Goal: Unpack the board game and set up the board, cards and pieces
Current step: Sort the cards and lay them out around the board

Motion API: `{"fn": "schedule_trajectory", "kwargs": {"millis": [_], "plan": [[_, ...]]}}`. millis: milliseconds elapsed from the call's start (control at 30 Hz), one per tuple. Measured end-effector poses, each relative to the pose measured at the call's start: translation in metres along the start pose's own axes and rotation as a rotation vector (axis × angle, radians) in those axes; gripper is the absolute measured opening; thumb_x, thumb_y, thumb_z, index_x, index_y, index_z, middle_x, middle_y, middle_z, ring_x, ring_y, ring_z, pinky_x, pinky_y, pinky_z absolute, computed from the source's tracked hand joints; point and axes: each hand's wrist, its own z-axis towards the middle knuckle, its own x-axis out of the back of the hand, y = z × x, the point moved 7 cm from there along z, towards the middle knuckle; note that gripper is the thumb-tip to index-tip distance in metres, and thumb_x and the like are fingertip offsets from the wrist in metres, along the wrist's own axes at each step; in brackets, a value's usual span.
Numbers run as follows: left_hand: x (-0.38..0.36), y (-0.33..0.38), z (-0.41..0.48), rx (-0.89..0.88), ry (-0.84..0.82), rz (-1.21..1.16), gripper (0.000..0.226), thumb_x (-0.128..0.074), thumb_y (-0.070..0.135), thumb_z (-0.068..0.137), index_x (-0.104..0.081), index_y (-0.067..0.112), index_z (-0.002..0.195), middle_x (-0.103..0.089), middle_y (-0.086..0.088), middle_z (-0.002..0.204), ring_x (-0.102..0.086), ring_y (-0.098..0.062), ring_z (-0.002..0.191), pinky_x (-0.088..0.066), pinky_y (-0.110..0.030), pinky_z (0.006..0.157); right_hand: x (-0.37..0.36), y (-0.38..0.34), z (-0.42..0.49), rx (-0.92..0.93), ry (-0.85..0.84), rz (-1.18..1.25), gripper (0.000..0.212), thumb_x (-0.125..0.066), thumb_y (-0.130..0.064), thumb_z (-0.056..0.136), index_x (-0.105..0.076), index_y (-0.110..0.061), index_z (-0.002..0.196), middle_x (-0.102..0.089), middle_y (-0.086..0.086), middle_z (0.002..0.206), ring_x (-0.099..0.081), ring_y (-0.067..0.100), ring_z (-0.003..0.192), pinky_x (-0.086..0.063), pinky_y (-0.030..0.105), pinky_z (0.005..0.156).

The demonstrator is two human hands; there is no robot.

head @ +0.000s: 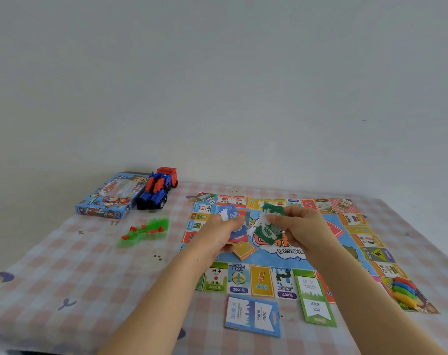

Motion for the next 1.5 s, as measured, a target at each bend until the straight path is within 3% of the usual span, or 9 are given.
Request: {"fn": "schedule_trajectory", "kwargs": {"millis": [233, 367, 600, 767, 933, 1100, 1233, 1400, 1500], "plan": [[0.015, 0.009, -0.003, -0.137, 0.053, 0.137, 0.016, -0.079, 0.027, 0.074, -0.068, 0.022, 0.084, -0.073, 0.001, 0.089, -0.068, -0.008, 0.075, -0.055, -0.024, 0.070, 0.008, 0.005, 0.001, -0.007, 0.059, -0.002, 0.006, -0.074, -0.011, 0.080, -0.068, -0.011, 0.078, -0.061, 0.010, 0.063, -0.032, 0.011, 0.038, -0.028, 0.019, 0.034], [0.023, 0.018, -0.004, -0.187, 0.101, 0.113, 0.016, -0.078, 0.021, 0.075, -0.067, 0.022, 0.086, -0.069, 0.008, 0.079, -0.064, -0.001, 0.067, -0.047, -0.010, 0.049, 0.013, 0.004, -0.001, -0.007, 0.105, 0.036, 0.005, -0.074, -0.008, 0.079, -0.070, -0.011, 0.078, -0.057, 0.005, 0.054, -0.039, 0.014, 0.044, -0.033, 0.023, 0.039], [0.032, 0.017, -0.005, -0.094, 0.083, 0.264, 0.024, -0.080, 0.032, 0.071, -0.065, 0.019, 0.085, -0.065, 0.005, 0.064, -0.047, -0.003, 0.041, -0.034, -0.019, 0.043, 0.003, -0.001, -0.006, 0.004, 0.083, 0.024, 0.005, -0.073, -0.009, 0.080, -0.068, -0.008, 0.078, -0.060, 0.005, 0.055, -0.044, 0.015, 0.044, -0.038, 0.024, 0.043], [0.044, 0.010, -0.006, -0.052, 0.059, 0.442, 0.069, -0.080, 0.031, 0.073, -0.048, 0.019, 0.132, -0.061, -0.012, 0.124, -0.062, -0.018, 0.075, -0.037, -0.020, 0.047, -0.013, -0.013, -0.015, 0.099, 0.011, -0.069, 0.019, -0.070, -0.006, 0.082, -0.068, -0.019, 0.096, -0.061, 0.006, 0.073, -0.044, 0.001, 0.034, -0.031, 0.014, 0.034], [0.053, 0.010, -0.010, -0.061, -0.032, 0.731, 0.061, -0.080, 0.027, 0.074, -0.052, 0.019, 0.127, -0.056, -0.006, 0.128, -0.059, -0.022, 0.104, -0.048, -0.028, 0.082, -0.031, -0.020, -0.023, 0.131, -0.041, -0.132, 0.024, -0.071, -0.005, 0.080, -0.071, -0.022, 0.098, -0.059, 0.004, 0.074, -0.050, 0.003, 0.045, -0.031, 0.012, 0.034], [0.059, 0.005, -0.016, -0.041, 0.018, 1.024, 0.061, -0.077, 0.036, 0.075, -0.052, 0.022, 0.128, -0.053, -0.001, 0.131, -0.055, -0.020, 0.110, -0.047, -0.033, 0.089, -0.040, -0.019, -0.027, 0.095, -0.055, -0.138, 0.020, -0.073, -0.007, 0.079, -0.071, -0.015, 0.097, -0.063, 0.002, 0.075, -0.053, 0.006, 0.053, -0.031, 0.013, 0.034], [0.057, 0.019, -0.022, -0.156, 0.193, 1.142, 0.070, -0.074, 0.055, 0.070, -0.049, 0.031, 0.130, -0.050, 0.002, 0.128, -0.057, -0.016, 0.105, -0.049, -0.034, 0.085, -0.038, -0.018, -0.031, 0.087, -0.060, -0.113, 0.016, -0.073, -0.006, 0.080, -0.064, -0.012, 0.091, -0.063, 0.001, 0.075, -0.050, -0.005, 0.036, -0.032, 0.009, 0.033], [0.017, 0.027, -0.028, -0.192, -0.120, 0.757, 0.046, -0.080, 0.038, 0.071, -0.064, 0.023, 0.112, -0.065, 0.006, 0.100, -0.060, -0.006, 0.079, -0.046, -0.022, 0.060, -0.032, -0.011, -0.030, 0.062, -0.065, -0.099, 0.010, -0.074, -0.008, 0.079, -0.064, -0.010, 0.078, -0.067, 0.004, 0.069, -0.036, 0.005, 0.031, -0.028, 0.020, 0.035], [0.004, 0.029, -0.030, -0.311, -0.074, 0.784, 0.022, -0.076, 0.026, 0.078, -0.069, 0.016, 0.096, -0.067, 0.002, 0.086, -0.059, -0.007, 0.065, -0.050, -0.026, 0.053, -0.025, -0.004, -0.031, 0.024, -0.087, -0.107, 0.012, -0.076, -0.010, 0.077, -0.066, -0.007, 0.080, -0.066, 0.007, 0.068, -0.032, 0.010, 0.036, -0.027, 0.022, 0.037]]}}
